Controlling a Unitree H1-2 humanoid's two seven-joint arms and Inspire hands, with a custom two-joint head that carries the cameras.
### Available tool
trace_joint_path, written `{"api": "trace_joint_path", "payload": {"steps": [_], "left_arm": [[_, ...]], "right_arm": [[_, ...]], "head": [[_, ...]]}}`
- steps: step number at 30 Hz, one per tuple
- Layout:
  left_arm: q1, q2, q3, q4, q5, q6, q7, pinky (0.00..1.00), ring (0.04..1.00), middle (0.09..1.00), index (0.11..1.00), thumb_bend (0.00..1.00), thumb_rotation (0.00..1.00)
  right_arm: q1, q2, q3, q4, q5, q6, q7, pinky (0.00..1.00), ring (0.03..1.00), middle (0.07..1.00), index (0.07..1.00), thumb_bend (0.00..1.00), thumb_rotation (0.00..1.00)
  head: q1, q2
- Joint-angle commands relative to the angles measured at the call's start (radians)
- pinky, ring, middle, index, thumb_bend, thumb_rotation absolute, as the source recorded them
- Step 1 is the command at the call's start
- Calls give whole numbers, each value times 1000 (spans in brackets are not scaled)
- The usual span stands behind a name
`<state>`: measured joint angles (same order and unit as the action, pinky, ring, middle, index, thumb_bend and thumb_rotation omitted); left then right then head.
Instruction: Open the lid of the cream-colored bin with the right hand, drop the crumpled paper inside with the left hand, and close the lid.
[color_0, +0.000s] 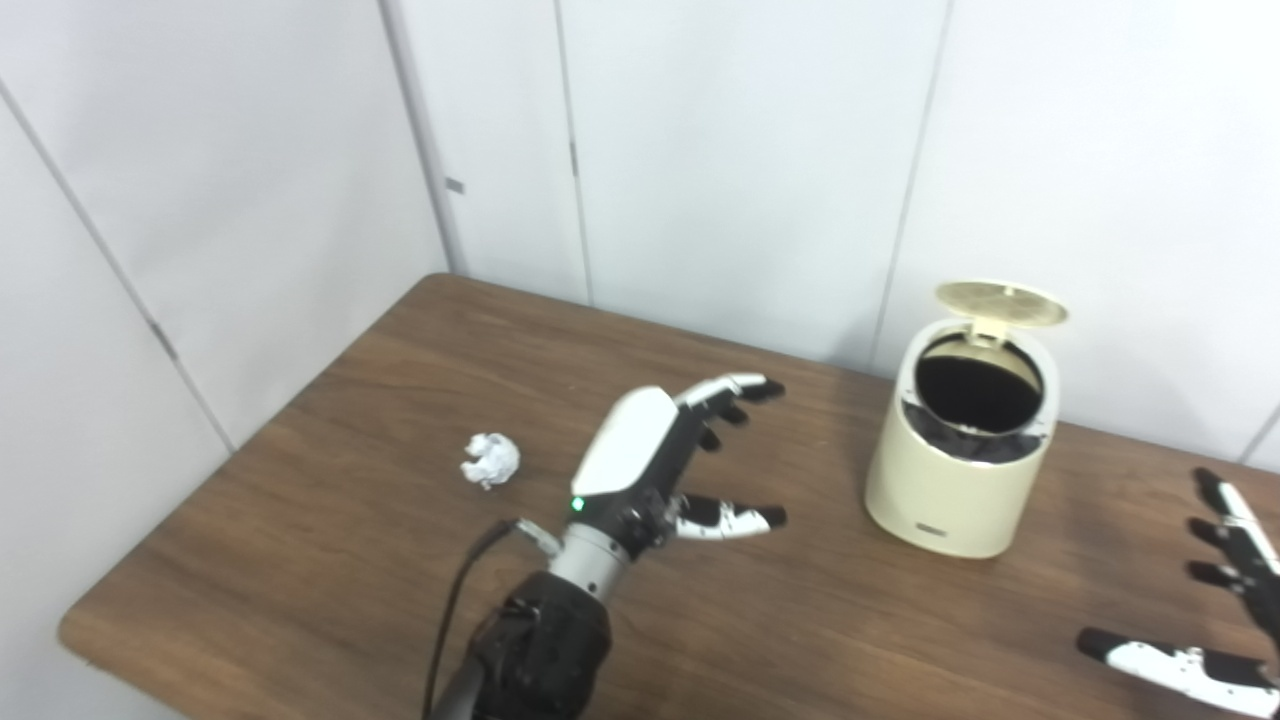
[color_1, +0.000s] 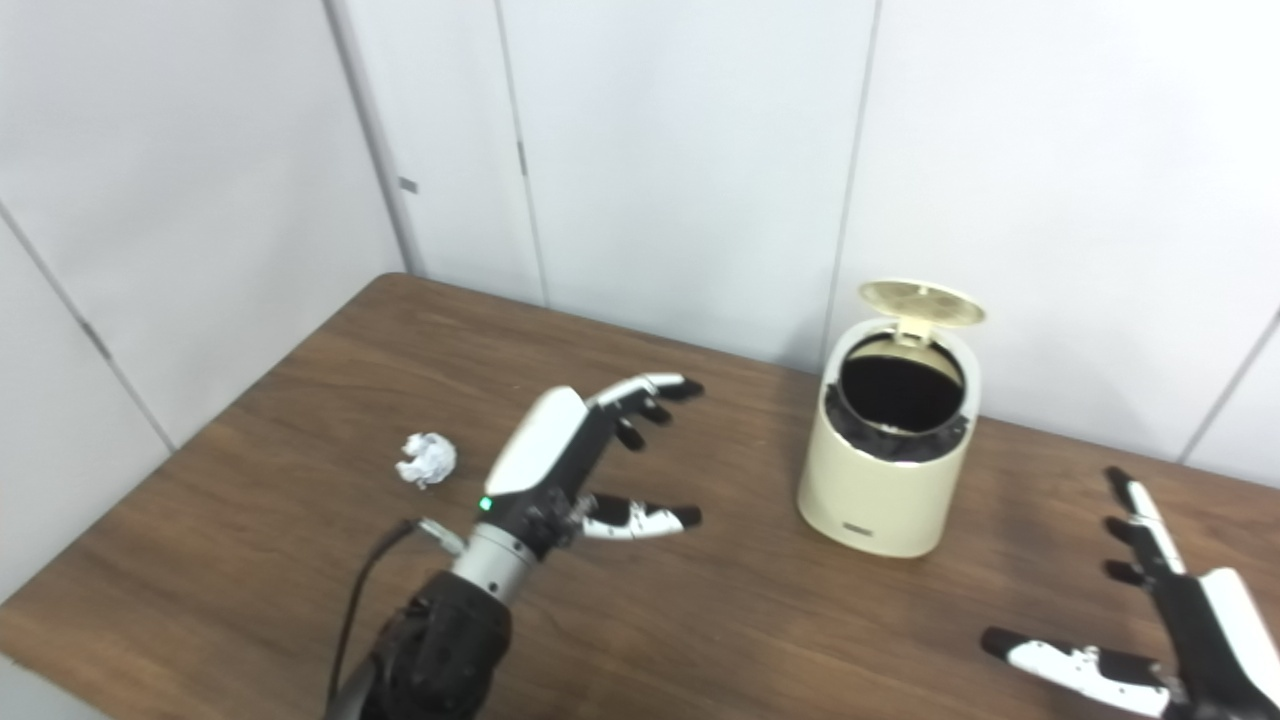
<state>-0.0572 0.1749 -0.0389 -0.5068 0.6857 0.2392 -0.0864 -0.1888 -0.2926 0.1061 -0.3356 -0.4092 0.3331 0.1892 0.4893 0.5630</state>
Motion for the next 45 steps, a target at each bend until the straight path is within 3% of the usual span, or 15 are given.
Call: {"api": "trace_joint_path", "payload": {"steps": [1, 4, 9, 15, 19, 25, 29, 34, 37, 41, 45], "left_arm": [[-14, 17, 18, -40, 23, 17, -6, 551, 716, 799, 796, 714, 47], [-9, 25, 35, -57, 53, 43, -14, 534, 710, 805, 793, 724, 34], [-11, 84, 44, -55, 272, 60, -31, 539, 705, 784, 775, 746, 42], [-38, 149, 95, -39, 401, 115, -125, 513, 677, 756, 732, 731, 19], [-56, 198, 130, -6, 392, 126, -170, 498, 660, 740, 724, 761, 35], [-55, 268, 170, 87, 354, 101, -146, 512, 661, 731, 717, 804, 62], [-48, 309, 183, 153, 337, 89, -126, 530, 669, 742, 759, 842, 69], [-45, 324, 182, 220, 326, 122, -143, 586, 747, 793, 803, 871, 110], [-43, 337, 169, 253, 342, 132, -145, 547, 716, 787, 789, 879, 129], [-45, 346, 151, 261, 352, 158, -164, 509, 675, 771, 770, 876, 133], [-47, 357, 138, 272, 349, 170, -170, 521, 699, 773, 776, 871, 152]], "right_arm": [[-34, -1, 0, -9, -3, -48, -17, 829, 949, 1000, 1000, 851, 315], [-36, 6, 2, -10, 2, -47, -17, 808, 948, 1000, 1000, 858, 341], [-42, 3, 5, -23, -4, -34, -8, 816, 953, 1000, 1000, 850, 330], [-48, -6, 3, -29, -1, -40, -2, 770, 937, 1000, 1000, 849, 364], [-45, -4, 1, -29, 1, -35, -3, 770, 940, 1000, 1000, 858, 368], [-40, -3, 6, -27, -4, -42, -5, 797, 959, 1000, 1000, 842, 347], [-40, 0, -2, -12, 12, -62, -14, 778, 949, 1000, 1000, 840, 346], [-47, 5, -2, -10, 22, -71, -15, 767, 946, 1000, 1000, 818, 362], [-48, 8, -2, -9, 19, -70, -20, 698, 935, 1000, 1000, 824, 367], [-48, 2, -3, -2, 16, -85, -25, 731, 935, 999, 1000, 824, 388], [-50, 3, -9, -10, 23, -78, -19, 753, 940, 1000, 1000, 818, 371]], "head": [[-1, 1], [-7, -6], [-8, 2], [-7, 5], [-7, 5], [-10, 1], [-12, 2], [-20, 4], [-25, 6], [-24, 9], [-25, 10]]}}
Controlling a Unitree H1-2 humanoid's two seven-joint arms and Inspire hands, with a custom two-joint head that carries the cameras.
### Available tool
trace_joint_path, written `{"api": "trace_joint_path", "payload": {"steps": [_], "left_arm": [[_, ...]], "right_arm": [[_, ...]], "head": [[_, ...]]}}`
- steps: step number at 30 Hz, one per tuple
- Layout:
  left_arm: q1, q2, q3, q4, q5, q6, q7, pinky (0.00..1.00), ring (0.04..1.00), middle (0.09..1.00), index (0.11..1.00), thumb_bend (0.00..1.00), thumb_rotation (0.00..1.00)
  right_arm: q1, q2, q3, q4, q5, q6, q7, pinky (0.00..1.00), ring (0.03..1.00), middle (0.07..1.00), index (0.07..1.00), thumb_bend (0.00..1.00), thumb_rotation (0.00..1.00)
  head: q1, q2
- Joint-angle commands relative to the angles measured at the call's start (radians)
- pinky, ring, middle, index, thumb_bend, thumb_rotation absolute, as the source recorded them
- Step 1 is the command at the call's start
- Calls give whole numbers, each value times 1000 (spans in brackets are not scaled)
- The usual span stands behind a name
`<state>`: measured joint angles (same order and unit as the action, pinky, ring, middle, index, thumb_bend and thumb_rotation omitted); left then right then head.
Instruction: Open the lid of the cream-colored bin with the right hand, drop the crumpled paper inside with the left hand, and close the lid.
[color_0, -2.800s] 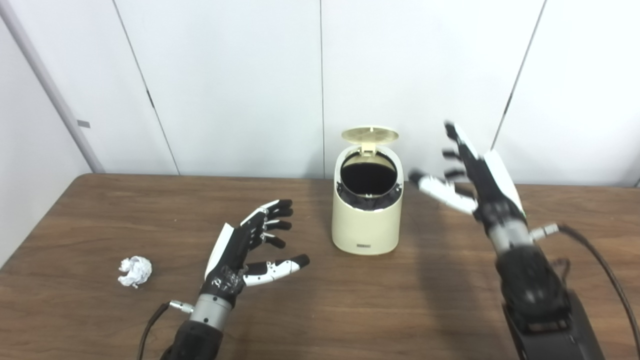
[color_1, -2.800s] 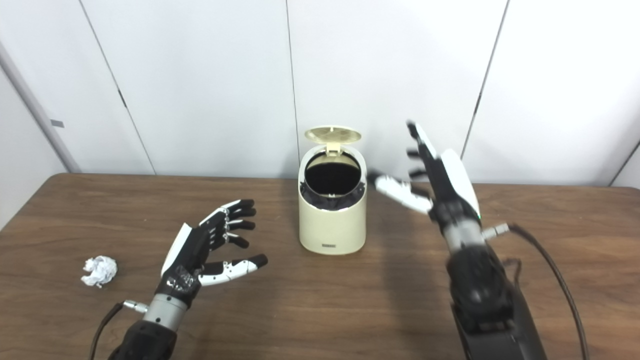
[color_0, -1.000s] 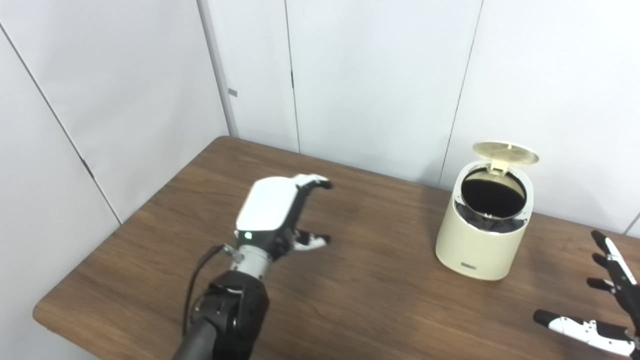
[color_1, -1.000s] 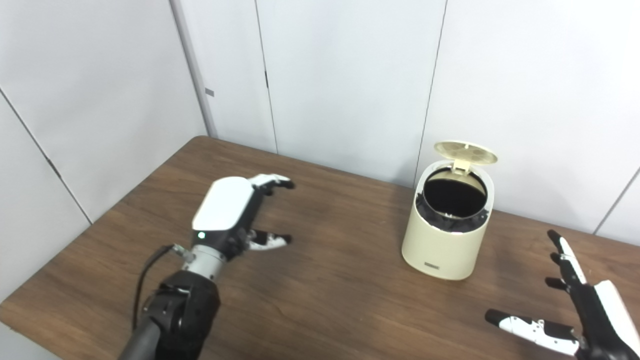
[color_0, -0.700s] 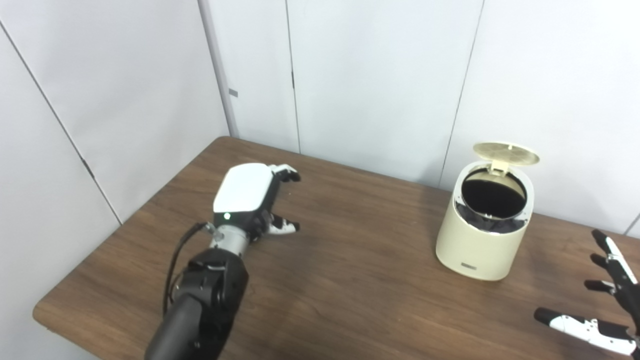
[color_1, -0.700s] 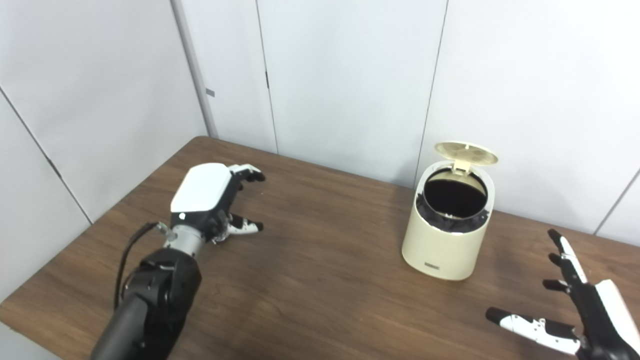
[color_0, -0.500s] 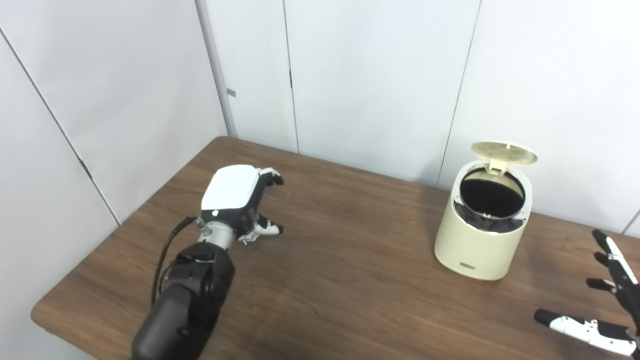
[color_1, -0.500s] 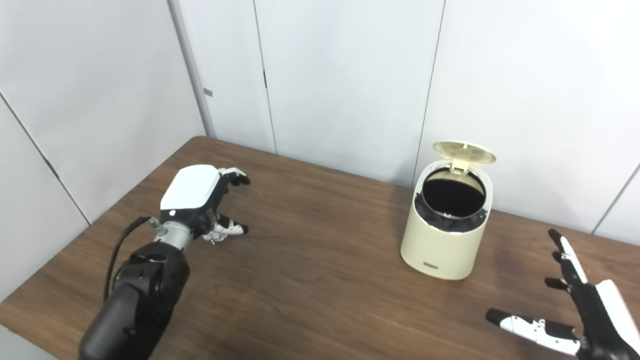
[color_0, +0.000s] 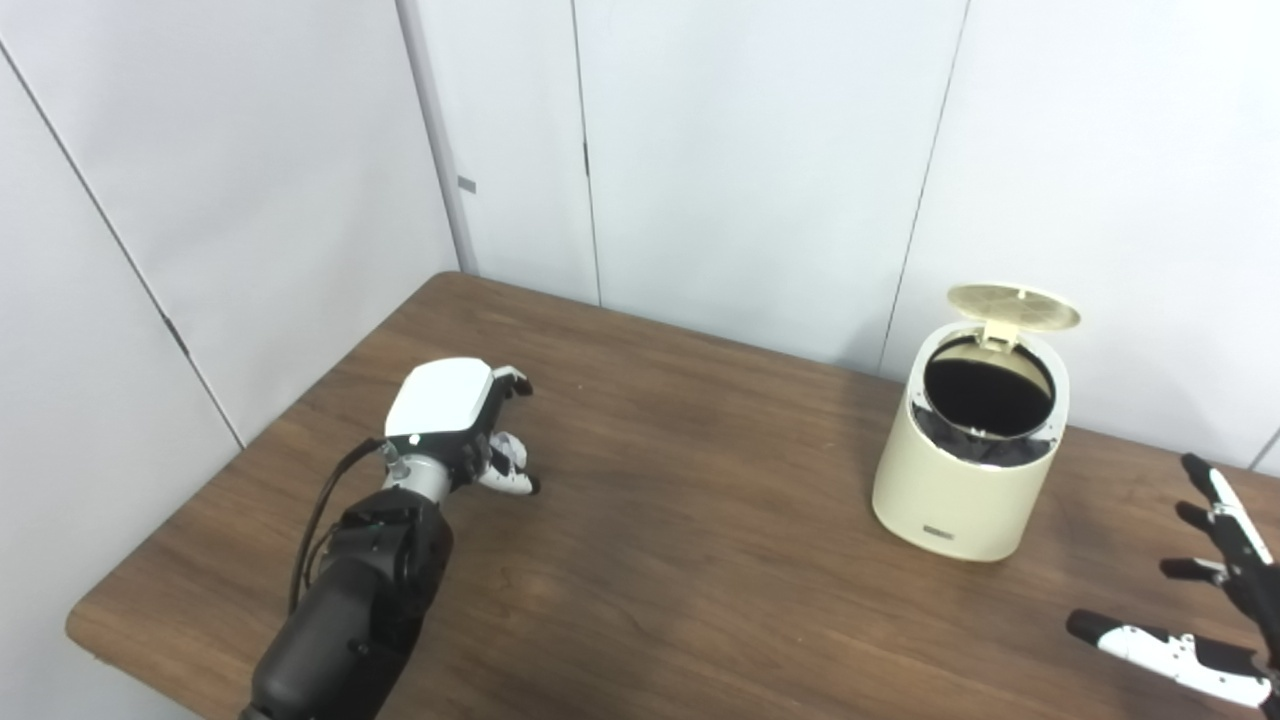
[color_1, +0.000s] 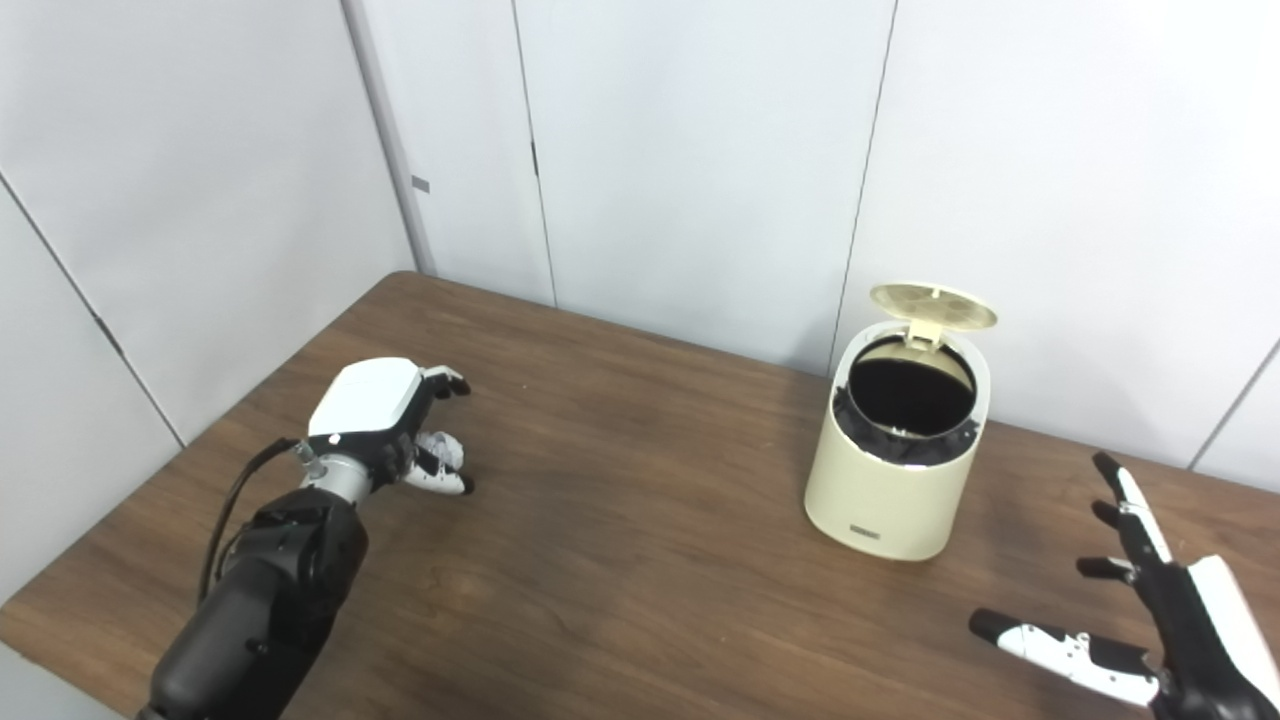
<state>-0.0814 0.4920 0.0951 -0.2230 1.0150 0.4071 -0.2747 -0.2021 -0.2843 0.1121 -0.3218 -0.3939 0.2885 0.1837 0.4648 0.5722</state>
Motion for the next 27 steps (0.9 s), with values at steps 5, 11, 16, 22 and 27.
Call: {"api": "trace_joint_path", "payload": {"steps": [5, 11, 16, 22, 27], "left_arm": [[-24, 43, -11, -17, 29, 15, 17, 522, 697, 776, 769, 865, 164], [-25, 44, -20, 16, 20, 5, 43, 532, 712, 775, 766, 850, 159], [-28, 44, -28, 47, 20, 8, 57, 534, 692, 760, 740, 840, 124], [-36, 49, -43, 72, 29, 38, 35, 548, 680, 753, 731, 809, 101], [-42, 46, -46, 79, 61, 62, -12, 558, 693, 756, 735, 769, 95]], "right_arm": [[-37, -3, -20, -20, 13, -34, -13, 711, 929, 999, 1000, 834, 379], [-29, -4, -15, -29, 10, -30, -13, 721, 933, 999, 1000, 826, 364], [-24, -5, -16, -38, 5, -25, -13, 728, 932, 1000, 1000, 827, 378], [-19, -4, -19, -47, -7, -9, -16, 694, 915, 995, 1000, 849, 400], [-17, -3, -28, -45, -10, -11, -18, 621, 895, 991, 1000, 851, 406]], "head": [[0, 3], [-1, 9], [-7, 17], [-8, 23], [-7, 30]]}}
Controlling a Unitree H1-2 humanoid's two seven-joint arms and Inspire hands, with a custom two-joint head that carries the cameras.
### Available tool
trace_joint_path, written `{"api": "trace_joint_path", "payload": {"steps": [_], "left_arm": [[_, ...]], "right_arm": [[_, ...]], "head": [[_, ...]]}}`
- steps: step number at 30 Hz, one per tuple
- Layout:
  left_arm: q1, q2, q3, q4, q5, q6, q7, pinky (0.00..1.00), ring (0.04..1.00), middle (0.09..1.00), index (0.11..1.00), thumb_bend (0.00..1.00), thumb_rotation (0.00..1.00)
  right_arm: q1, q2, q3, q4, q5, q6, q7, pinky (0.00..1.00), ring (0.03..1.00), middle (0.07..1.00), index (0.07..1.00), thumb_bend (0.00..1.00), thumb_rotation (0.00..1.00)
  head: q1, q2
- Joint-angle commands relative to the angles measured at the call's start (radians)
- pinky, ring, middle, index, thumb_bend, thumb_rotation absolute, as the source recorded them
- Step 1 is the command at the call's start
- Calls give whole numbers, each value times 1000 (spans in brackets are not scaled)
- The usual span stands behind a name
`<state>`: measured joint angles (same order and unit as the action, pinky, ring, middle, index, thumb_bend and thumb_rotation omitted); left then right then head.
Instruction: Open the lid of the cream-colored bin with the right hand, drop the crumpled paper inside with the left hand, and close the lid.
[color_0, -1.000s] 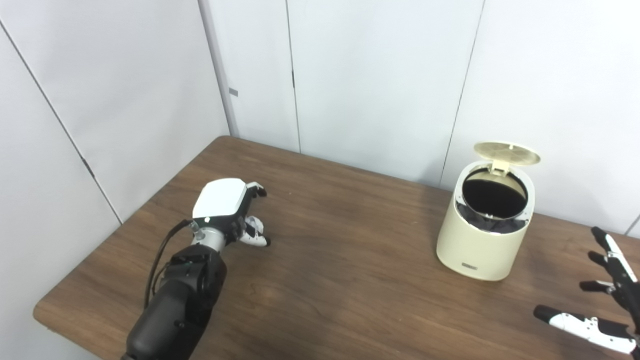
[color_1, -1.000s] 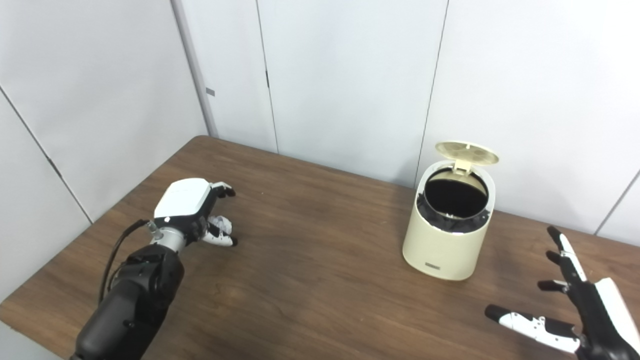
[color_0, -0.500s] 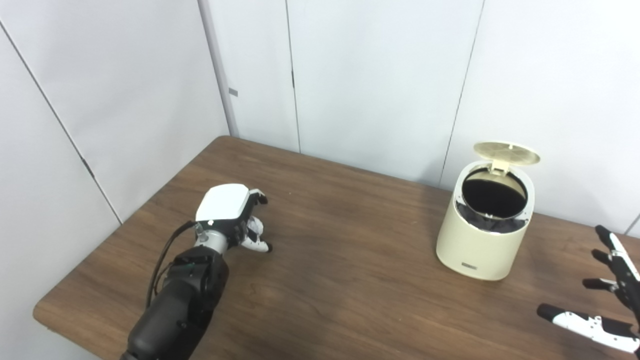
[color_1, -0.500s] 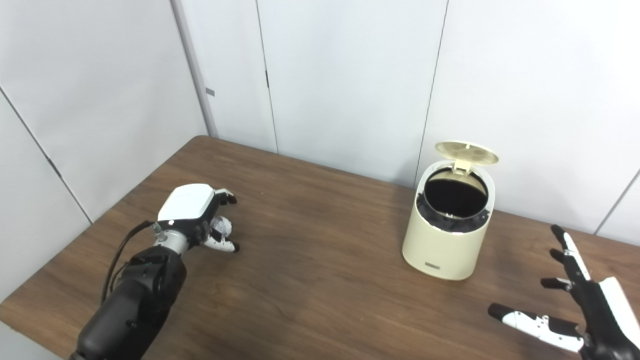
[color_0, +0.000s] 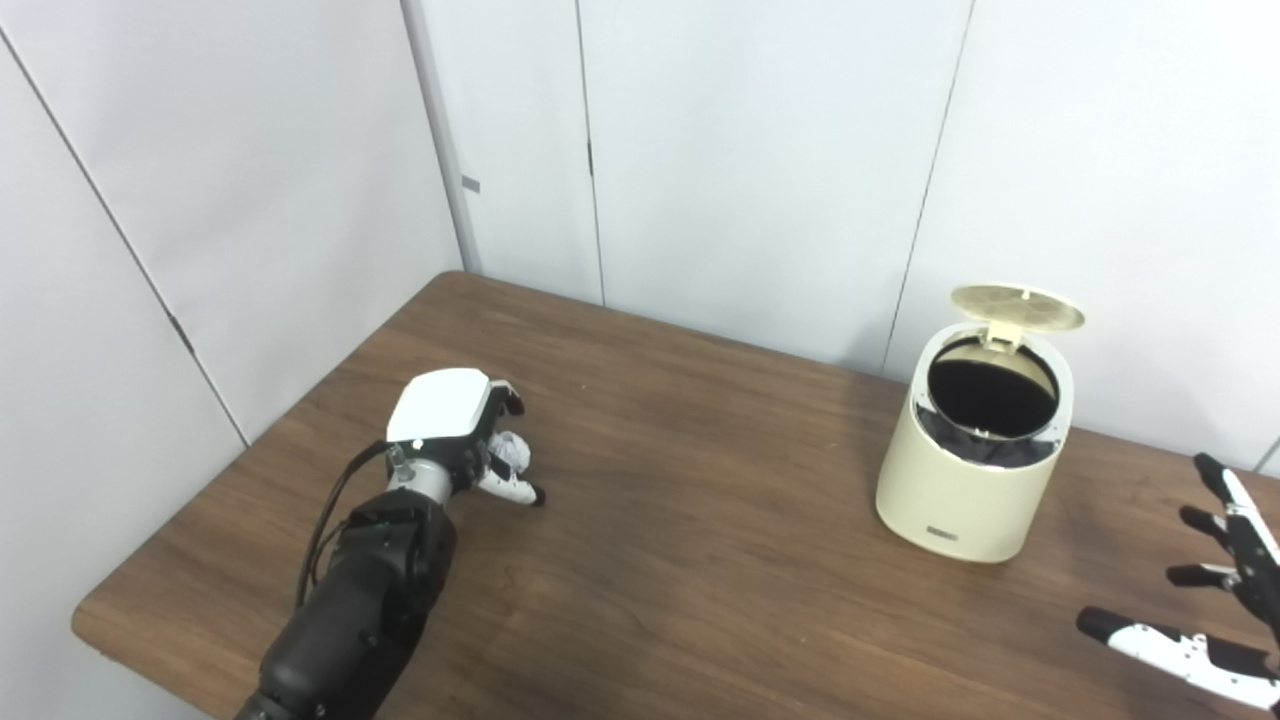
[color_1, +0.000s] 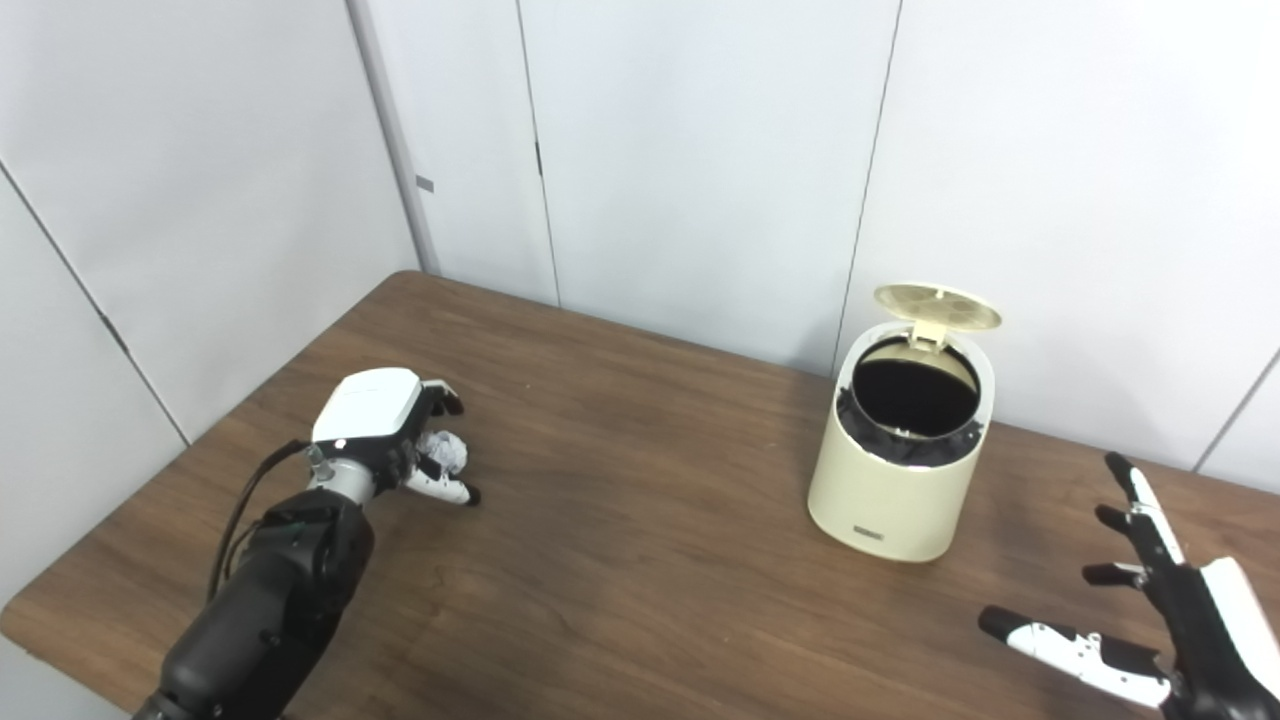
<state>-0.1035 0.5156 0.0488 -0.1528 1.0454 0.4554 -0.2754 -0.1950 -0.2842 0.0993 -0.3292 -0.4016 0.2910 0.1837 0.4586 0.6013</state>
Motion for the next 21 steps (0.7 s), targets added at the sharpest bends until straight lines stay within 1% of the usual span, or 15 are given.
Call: {"api": "trace_joint_path", "payload": {"steps": [1, 5, 6, 7, 8, 10, 11, 12, 13, 14, 15, 17, 21], "left_arm": [[-21, 24, -1, 14, 35, 14, -15, 560, 697, 759, 736, 765, 93], [-21, 22, -2, 11, 39, 13, -31, 543, 682, 750, 732, 756, 75], [-21, 23, -3, 13, 36, 13, -33, 526, 669, 744, 722, 753, 60], [-19, 21, 1, 21, 17, 10, -24, 520, 665, 742, 718, 752, 54], [-16, 20, 5, 26, -7, -3, -10, 491, 630, 713, 698, 755, 22], [-11, 21, 10, 39, -51, -28, 16, 458, 584, 677, 676, 759, 5], [-9, 23, 12, 46, -73, -42, 28, 449, 549, 636, 587, 640, 23], [-8, 25, 11, 51, -88, -50, 37, 451, 527, 605, 532, 566, 34], [-6, 24, 10, 55, -106, -62, 48, 452, 520, 594, 513, 541, 37], [-5, 23, 10, 61, -123, -71, 59, 454, 470, 551, 512, 522, 19], [-3, 23, 9, 63, -136, -76, 67, 454, 442, 521, 501, 511, 7], [0, 23, 5, 72, -155, -88, 85, 434, 423, 504, 495, 505, 1], [1, 26, -8, 70, -178, -90, 93, 408, 417, 497, 486, 504, 0]], "right_arm": [[-24, -2, -17, -38, -2, -13, -17, 607, 892, 991, 1000, 850, 401], [-24, -4, -16, -45, -10, -8, -14, 621, 892, 990, 1000, 840, 392], [-24, -4, -15, -45, -12, -8, -15, 631, 890, 988, 1000, 839, 397], [-23, -4, -16, -46, -15, -7, -16, 634, 889, 987, 1000, 838, 398], [-23, -5, -16, -46, -17, -8, -16, 649, 889, 986, 1000, 834, 393], [-24, -4, -20, -50, -17, -4, -15, 654, 889, 987, 1000, 831, 392], [-25, -5, -22, -54, -16, 2, -12, 652, 897, 989, 1000, 827, 379], [-26, -5, -24, -57, -14, 6, -10, 669, 912, 994, 1000, 823, 373], [-28, -7, -28, -60, -12, 10, -9, 676, 917, 995, 1000, 822, 370], [-29, -7, -32, -63, -9, 18, -7, 650, 917, 998, 1000, 822, 378], [-29, -7, -36, -66, -7, 25, -6, 621, 917, 999, 1000, 830, 388], [-30, -7, -43, -71, -1, 29, -5, 591, 913, 1000, 1000, 833, 387], [-32, -10, -49, -77, -3, 31, -8, 557, 898, 1000, 1000, 842, 395]], "head": [[-1, 1], [0, 2], [0, 2], [-3, 5], [-3, 5], [-3, 5], [-4, 11], [-4, 11], [-4, 11], [-4, 11], [-8, 14], [-8, 16], [-9, 18]]}}
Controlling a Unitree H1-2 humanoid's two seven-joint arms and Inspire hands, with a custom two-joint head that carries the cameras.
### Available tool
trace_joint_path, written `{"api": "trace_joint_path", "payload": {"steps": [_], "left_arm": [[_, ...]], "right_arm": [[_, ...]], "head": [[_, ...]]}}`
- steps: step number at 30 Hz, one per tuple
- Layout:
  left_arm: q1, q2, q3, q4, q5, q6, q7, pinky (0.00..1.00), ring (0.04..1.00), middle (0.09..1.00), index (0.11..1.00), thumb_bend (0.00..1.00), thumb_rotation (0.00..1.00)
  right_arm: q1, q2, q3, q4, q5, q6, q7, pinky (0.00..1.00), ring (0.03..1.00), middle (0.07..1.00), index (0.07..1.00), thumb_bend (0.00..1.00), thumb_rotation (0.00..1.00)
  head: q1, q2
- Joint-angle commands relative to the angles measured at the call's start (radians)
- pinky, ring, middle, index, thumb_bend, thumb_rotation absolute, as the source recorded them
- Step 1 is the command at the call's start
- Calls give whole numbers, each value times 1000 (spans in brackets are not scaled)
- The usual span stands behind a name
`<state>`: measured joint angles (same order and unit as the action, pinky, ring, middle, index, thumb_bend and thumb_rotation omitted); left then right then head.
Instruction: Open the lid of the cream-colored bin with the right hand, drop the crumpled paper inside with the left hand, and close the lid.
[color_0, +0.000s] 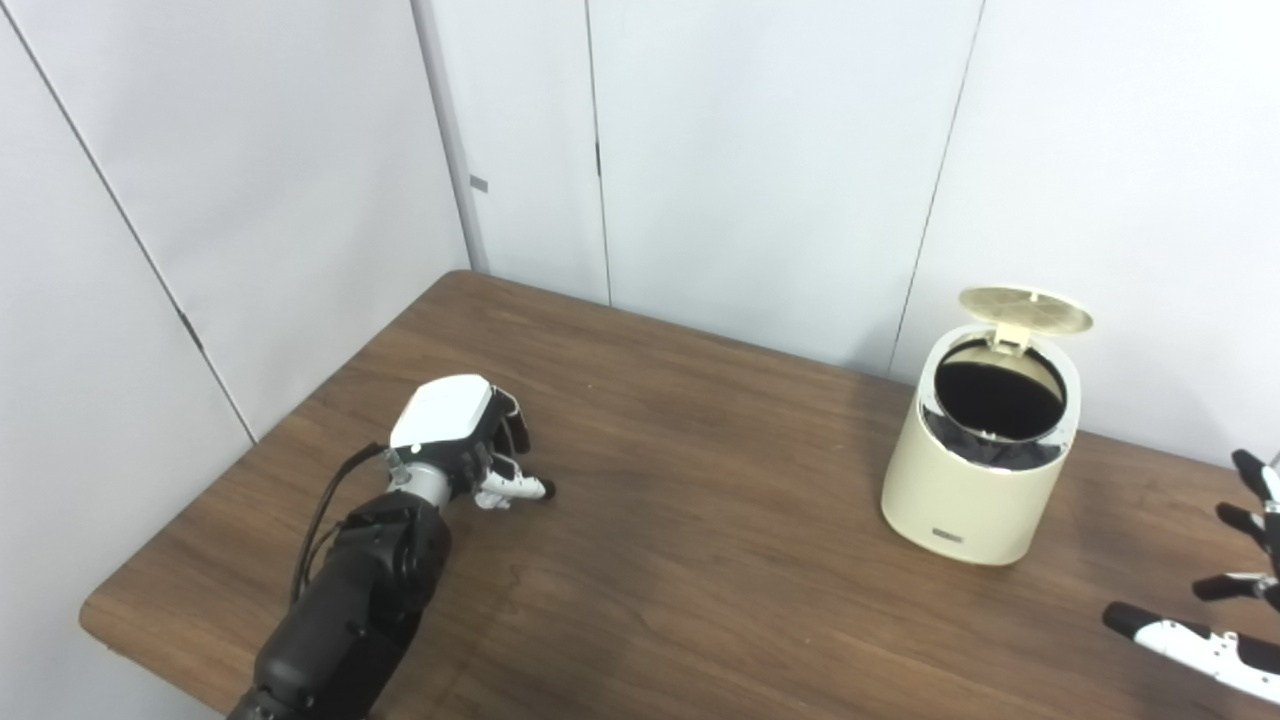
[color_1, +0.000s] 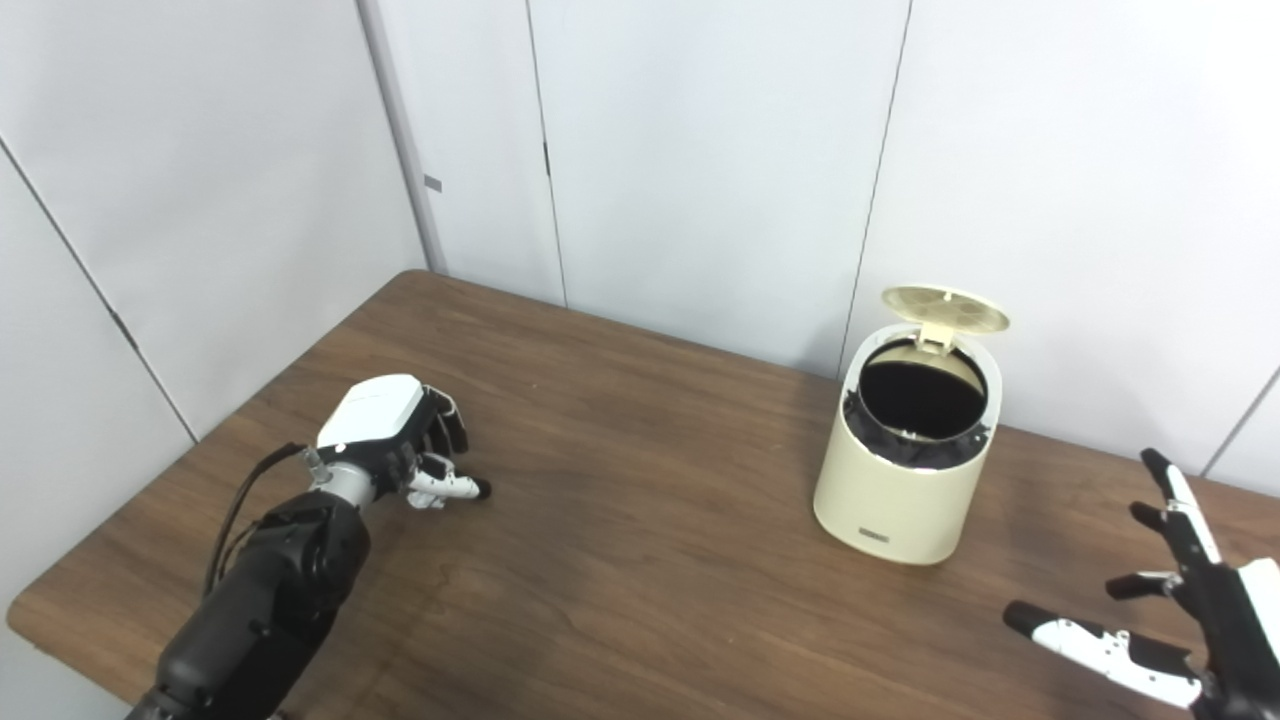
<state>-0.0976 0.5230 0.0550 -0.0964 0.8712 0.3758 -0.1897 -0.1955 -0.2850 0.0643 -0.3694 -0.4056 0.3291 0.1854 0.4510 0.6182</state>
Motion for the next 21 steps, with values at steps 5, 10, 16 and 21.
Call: {"api": "trace_joint_path", "payload": {"steps": [5, 10, 16, 21], "left_arm": [[-10, 29, -30, 14, -8, -5, 9, 386, 404, 493, 489, 503, 0], [-9, 34, -37, 10, -13, 1, 18, 383, 404, 496, 489, 503, 0], [-7, 37, -43, 22, -9, -2, 40, 394, 409, 502, 488, 503, 0], [-10, 40, -51, 1, -6, 26, 10, 424, 418, 511, 486, 503, 0]], "right_arm": [[-27, -8, -17, -39, 0, 0, -10, 516, 890, 995, 1000, 847, 417], [-22, -4, -11, -41, -3, 8, -10, 515, 887, 990, 1000, 837, 404], [-24, -3, -9, -34, 0, -5, -15, 540, 874, 987, 1000, 831, 389], [-28, -2, -11, -33, 0, -1, -16, 558, 873, 989, 1000, 832, 383]], "head": [[0, 4], [-3, 4], [0, 3], [1, 2]]}}
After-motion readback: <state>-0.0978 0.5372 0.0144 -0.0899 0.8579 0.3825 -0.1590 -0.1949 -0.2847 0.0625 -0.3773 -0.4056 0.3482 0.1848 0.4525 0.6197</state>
